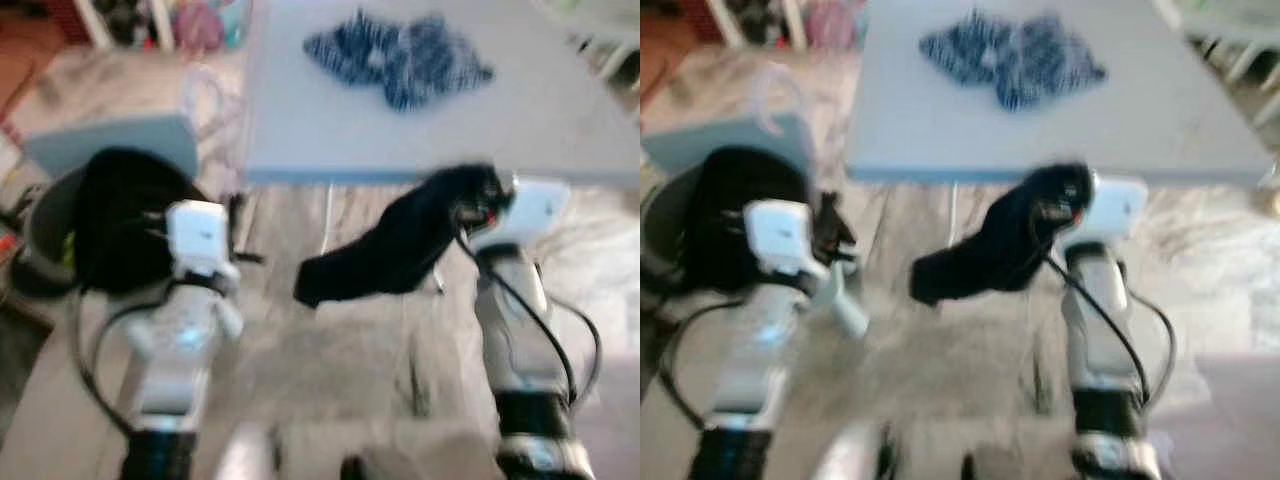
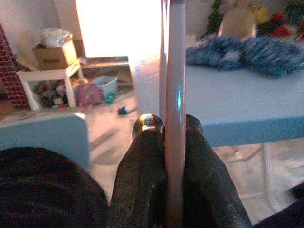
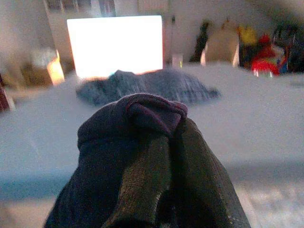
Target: Hang hanger
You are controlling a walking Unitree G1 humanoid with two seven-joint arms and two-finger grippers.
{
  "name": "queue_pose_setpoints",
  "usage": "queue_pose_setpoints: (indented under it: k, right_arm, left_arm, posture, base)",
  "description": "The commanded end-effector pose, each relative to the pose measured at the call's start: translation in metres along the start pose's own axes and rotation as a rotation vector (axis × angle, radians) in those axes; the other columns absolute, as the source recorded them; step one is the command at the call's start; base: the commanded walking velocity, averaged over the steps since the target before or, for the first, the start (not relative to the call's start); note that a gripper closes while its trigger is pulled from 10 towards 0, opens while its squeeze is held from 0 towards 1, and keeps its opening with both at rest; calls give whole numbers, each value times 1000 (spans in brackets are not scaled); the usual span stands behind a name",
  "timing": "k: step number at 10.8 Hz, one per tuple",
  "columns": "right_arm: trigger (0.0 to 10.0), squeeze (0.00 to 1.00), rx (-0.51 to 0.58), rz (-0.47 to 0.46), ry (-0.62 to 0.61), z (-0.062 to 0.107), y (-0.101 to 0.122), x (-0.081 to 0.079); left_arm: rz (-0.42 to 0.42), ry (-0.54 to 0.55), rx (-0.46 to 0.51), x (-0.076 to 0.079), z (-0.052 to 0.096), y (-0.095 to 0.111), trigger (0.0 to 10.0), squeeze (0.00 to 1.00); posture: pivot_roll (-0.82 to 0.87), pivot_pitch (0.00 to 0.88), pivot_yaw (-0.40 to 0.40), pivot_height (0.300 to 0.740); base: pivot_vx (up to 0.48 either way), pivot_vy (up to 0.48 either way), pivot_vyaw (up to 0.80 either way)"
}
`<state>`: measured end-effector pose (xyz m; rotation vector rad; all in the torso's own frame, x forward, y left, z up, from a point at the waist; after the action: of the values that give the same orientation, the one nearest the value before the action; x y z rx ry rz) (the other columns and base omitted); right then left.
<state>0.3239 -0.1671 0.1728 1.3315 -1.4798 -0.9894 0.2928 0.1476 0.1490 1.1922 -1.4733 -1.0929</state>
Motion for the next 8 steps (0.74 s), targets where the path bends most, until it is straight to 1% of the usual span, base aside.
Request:
queue_pose_setpoints:
  k: [1,2,3,5,6,7,8]
  right_arm:
    - [0,0,24,25,-18,1,4,11]
    - [0,0,31,26,-17,-1,6,12]
    - [0,0,56,31,-19,-7,12,13]
    - [0,0,116,21,-39,-24,31,18]
    - [0,0,169,11,-23,-40,48,20]
    - [0,0,220,15,50,-56,65,19]
    - [0,0,279,6,102,-78,88,20]
  left_arm:
    - [21,1,2,5,1,0,10000,0]
    - [26,1,4,7,2,0,10000,0]
    - [29,0,3,7,2,0,10000,0]
    - [28,2,0,7,3,-1,10000,0]
    - [29,2,1,8,4,-1,10000,0]
    - [32,1,10,10,3,1,10000,0]
    - [29,-4,8,11,3,1,10000,0]
  posture:
    - [53,152,-29,740]
    - [54,156,-32,740]
    - [56,157,-34,740]
    - [59,160,-37,740]
    - [69,162,-35,740]
    - [72,165,-40,740]
    - [73,164,-42,740]
  base:
    - [431,0,0]
    - [431,0,0]
    - [435,0,0]
    - [433,0,0]
    - [435,0,0]
    - [431,0,0]
    - [431,0,0]
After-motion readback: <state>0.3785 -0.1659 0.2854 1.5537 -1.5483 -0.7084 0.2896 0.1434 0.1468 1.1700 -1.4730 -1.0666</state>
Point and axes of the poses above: a point about 5 cm out from each wrist's last joint towards the gripper, its own z axis pointing back from the gripper into the wrist, its own y axis along the axis of the wrist's last joint, x = y × z, the point moved 1 cm from there along -z, pointing out of the wrist towards the gripper, and after that the axes turned 12 degrees about z, right-handed, at the moved point
